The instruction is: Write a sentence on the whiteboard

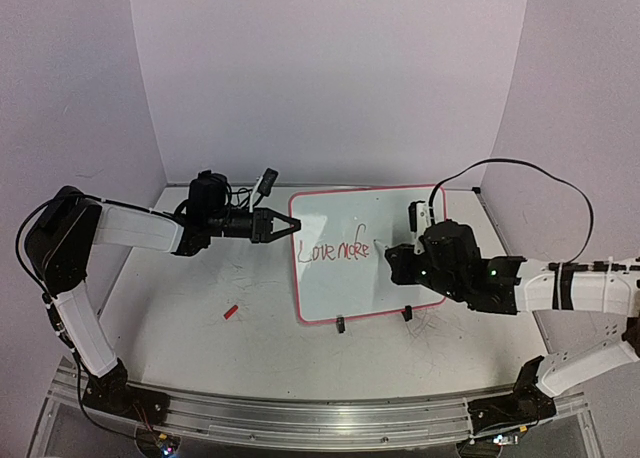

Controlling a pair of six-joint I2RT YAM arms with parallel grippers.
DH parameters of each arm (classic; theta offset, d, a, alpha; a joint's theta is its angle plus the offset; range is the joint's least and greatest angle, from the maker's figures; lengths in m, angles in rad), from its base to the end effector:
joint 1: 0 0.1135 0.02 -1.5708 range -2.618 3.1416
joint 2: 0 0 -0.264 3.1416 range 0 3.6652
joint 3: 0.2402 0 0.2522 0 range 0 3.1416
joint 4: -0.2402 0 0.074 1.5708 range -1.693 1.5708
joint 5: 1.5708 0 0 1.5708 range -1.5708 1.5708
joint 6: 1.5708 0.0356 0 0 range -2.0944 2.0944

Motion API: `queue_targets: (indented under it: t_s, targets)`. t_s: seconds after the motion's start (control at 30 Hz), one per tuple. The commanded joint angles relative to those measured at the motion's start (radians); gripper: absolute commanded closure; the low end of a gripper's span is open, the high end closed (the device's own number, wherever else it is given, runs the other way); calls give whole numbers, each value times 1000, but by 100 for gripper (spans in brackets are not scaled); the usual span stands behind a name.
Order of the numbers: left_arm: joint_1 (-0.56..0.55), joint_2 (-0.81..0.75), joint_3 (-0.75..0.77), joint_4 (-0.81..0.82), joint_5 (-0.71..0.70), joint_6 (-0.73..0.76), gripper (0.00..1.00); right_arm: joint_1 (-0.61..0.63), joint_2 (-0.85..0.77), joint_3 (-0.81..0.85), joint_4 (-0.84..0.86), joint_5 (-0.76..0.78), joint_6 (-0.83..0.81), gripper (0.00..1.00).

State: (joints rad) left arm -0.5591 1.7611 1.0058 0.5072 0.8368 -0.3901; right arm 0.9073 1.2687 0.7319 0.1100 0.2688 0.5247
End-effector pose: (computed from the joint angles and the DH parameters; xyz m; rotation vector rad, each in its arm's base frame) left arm 0.3117 -0.2262 0.2245 0.8007 1.8043 -1.4013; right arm 0.1807 0.2158 0.2470 -0.2129 2.0306 0.6520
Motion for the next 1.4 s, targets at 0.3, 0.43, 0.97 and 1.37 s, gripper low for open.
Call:
queue_targets:
  t_s: [0.3, 0.43, 0.97, 1.37]
  targets:
    - [4, -7, 2, -40, -60, 46, 100, -1, 49, 28, -1, 54, 7, 100]
    - [4, -9, 1, -41, -61, 48, 100, -1, 63, 40, -2, 60, -1, 100]
    - [4, -8, 0, -41, -61, 50, 100, 0, 78, 30, -16, 15, -7, 100]
    - [4, -8, 2, -41, -61, 50, 100, 5, 63, 1, -40, 18, 14, 100]
